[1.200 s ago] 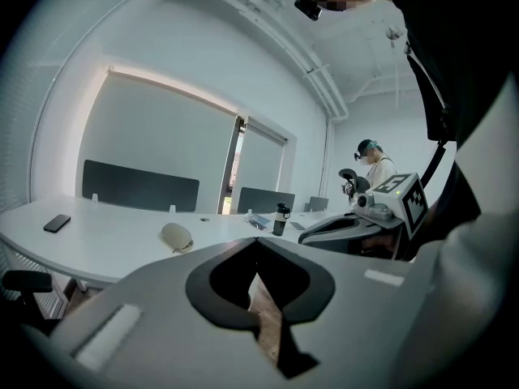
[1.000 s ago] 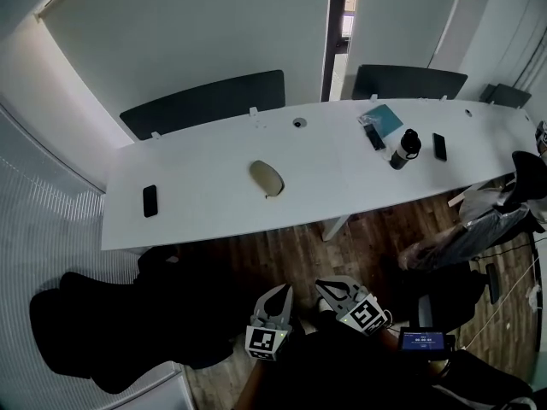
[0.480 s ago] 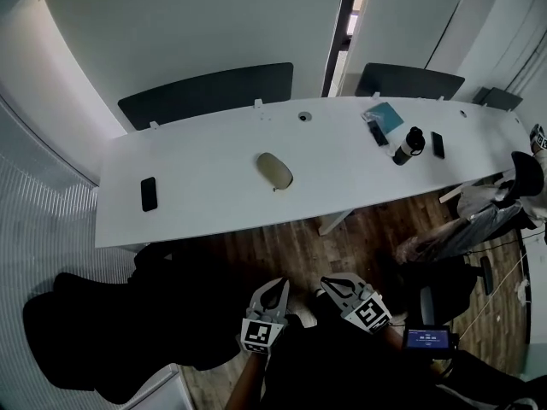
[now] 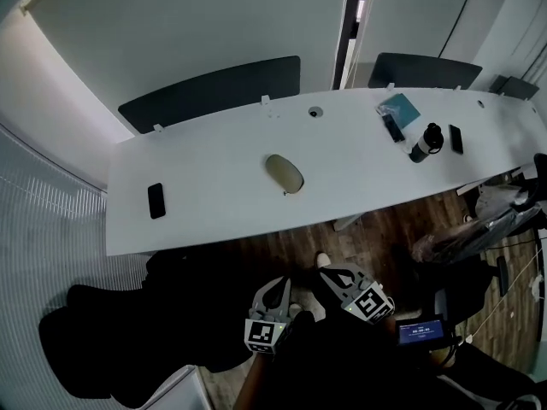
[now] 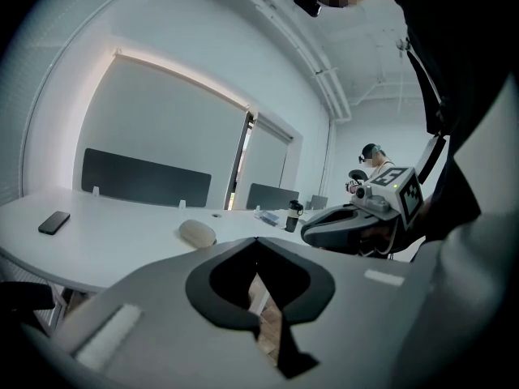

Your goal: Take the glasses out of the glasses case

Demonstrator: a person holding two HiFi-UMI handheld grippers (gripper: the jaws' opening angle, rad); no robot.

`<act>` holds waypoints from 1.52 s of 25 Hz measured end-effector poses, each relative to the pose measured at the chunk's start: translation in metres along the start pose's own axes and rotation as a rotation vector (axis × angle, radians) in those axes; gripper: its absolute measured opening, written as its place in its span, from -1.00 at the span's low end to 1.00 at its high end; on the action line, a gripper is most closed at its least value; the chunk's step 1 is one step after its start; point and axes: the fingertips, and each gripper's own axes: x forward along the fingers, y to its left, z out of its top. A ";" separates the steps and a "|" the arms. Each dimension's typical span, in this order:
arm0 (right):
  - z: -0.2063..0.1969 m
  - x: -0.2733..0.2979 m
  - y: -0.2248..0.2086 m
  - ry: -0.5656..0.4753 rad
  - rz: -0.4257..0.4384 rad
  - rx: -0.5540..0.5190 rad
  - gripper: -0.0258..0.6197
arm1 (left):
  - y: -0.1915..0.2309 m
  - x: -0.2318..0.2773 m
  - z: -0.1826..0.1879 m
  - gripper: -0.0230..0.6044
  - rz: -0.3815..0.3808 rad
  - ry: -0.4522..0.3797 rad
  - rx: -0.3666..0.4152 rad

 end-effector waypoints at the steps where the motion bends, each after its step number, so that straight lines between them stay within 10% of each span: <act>1: 0.001 0.003 -0.011 -0.003 0.001 0.007 -0.89 | 0.002 0.007 0.004 -0.90 0.002 0.002 0.004; 25: -0.012 0.034 -0.206 -0.046 0.035 0.212 -0.89 | 0.041 0.177 0.068 -0.90 0.107 0.077 0.016; 38: -0.015 0.082 -0.218 0.040 0.062 0.232 -0.89 | 0.104 0.196 0.078 -0.90 0.113 0.020 -0.074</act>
